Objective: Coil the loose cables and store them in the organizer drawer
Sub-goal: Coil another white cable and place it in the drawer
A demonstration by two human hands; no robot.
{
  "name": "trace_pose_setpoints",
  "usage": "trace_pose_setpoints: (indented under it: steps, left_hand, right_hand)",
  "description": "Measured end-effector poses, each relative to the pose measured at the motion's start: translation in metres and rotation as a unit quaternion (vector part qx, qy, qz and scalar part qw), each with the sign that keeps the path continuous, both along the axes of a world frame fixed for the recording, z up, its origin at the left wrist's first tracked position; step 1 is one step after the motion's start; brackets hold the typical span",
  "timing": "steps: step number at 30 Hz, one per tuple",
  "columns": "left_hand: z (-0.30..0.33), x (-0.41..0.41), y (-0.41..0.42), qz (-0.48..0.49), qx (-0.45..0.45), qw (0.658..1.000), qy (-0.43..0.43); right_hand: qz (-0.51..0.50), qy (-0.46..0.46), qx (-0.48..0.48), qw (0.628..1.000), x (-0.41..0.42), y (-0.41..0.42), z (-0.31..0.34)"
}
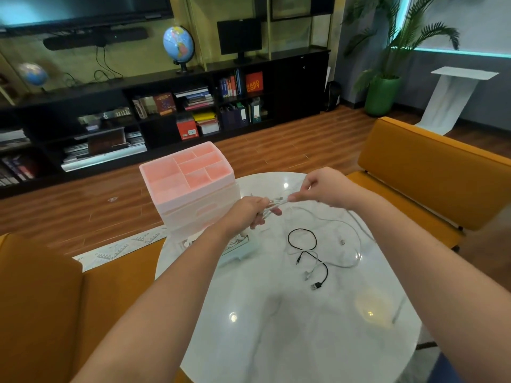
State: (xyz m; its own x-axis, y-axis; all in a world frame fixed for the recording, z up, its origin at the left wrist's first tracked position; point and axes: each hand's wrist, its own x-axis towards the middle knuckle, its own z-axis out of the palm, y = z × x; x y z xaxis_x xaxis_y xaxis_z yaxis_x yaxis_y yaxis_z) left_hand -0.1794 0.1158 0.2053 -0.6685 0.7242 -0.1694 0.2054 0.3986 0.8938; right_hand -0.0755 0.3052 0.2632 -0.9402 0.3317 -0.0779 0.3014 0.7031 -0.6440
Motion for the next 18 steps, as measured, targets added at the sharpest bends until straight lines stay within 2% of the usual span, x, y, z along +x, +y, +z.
trace_pose_setpoints:
  steps: [2, 5, 11, 14, 16, 18]
  left_hand:
    - [0.008, 0.001, -0.002, -0.023, 0.062, 0.993, -0.101]
    - [0.025, 0.008, -0.003, -0.037, 0.138, 0.963, -0.228]
    - [0.033, 0.011, -0.002, -0.011, 0.293, 0.887, -0.358]
    - [0.037, 0.011, -0.001, 0.011, 0.363, 0.845, -0.393]
    - [0.040, 0.010, 0.002, 0.027, 0.380, 0.844, -0.376]
    - [0.041, 0.006, 0.005, 0.044, 0.383, 0.860, -0.335]
  right_hand:
    - [-0.008, 0.039, -0.019, 0.999, -0.001, 0.003, 0.001]
    - [-0.030, 0.094, -0.059, 0.993, -0.002, 0.003, -0.002]
    - [-0.022, 0.142, -0.070, 0.987, -0.007, -0.009, -0.016]
    - [-0.023, 0.143, -0.091, 0.985, -0.007, -0.019, -0.027]
    - [-0.029, 0.138, -0.098, 0.985, -0.009, -0.025, -0.035]
    - [-0.036, 0.118, -0.089, 0.988, -0.010, -0.032, -0.043]
